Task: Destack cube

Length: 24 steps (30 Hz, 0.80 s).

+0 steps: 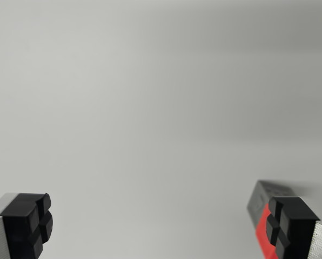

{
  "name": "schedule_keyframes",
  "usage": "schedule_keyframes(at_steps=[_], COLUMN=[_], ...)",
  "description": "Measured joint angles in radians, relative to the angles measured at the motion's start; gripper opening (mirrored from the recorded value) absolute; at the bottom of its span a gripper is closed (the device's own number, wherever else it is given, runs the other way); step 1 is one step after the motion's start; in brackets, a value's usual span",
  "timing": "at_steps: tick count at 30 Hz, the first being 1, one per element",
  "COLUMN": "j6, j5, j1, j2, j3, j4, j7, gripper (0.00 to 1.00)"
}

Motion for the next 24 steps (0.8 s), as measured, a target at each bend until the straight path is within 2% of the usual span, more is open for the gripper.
schedule_keyframes(at_steps=[16,24], j6=[0.0,0.011], j5=[0.0,0.0], j1=[0.0,-0.002], j2=[0.0,-0.008], j3=[0.0,-0.004], j4=[-0.002,-0.023], j7=[0.0,-0.001], gripper=[1.0,1.0])
